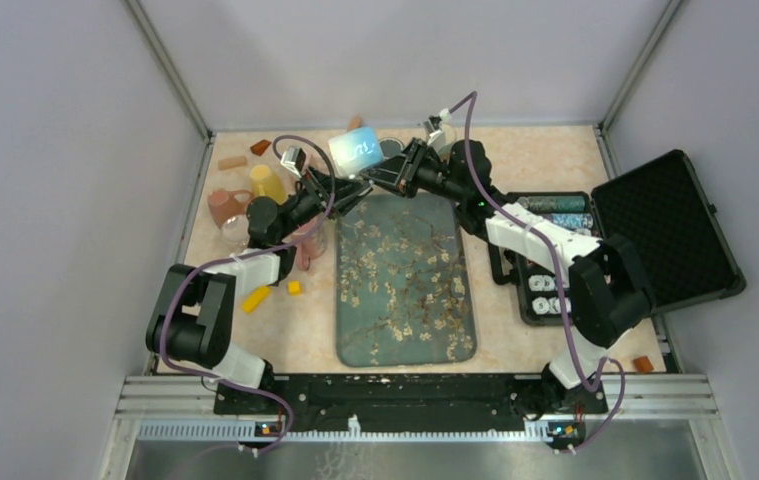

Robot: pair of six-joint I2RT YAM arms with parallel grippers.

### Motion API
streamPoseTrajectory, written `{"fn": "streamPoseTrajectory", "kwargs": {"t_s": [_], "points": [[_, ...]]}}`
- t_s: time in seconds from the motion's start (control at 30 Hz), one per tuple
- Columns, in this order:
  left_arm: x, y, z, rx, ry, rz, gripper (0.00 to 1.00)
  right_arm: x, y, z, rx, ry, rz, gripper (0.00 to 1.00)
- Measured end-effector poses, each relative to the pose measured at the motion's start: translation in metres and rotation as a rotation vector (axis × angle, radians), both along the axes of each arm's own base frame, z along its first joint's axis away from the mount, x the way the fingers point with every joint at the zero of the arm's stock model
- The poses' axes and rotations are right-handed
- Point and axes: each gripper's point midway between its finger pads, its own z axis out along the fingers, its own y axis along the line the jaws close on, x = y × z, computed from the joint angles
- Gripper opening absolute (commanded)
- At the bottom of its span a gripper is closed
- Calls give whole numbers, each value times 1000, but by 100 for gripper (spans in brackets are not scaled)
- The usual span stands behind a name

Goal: Turn the mug right side up
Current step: Turn over the cup at the corner of the board.

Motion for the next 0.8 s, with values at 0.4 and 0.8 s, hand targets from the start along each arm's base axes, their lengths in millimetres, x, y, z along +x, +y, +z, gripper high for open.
{"fn": "streamPoseTrajectory", "kwargs": {"t_s": [0.4,0.8], "points": [[2,-2,-3,89,-31,14,0,2,-1,-6,-25,-10,-9,37],[5,-7,-11,337,-75,26,0,-5,-31,-16,-211,-110,-99,85]]}}
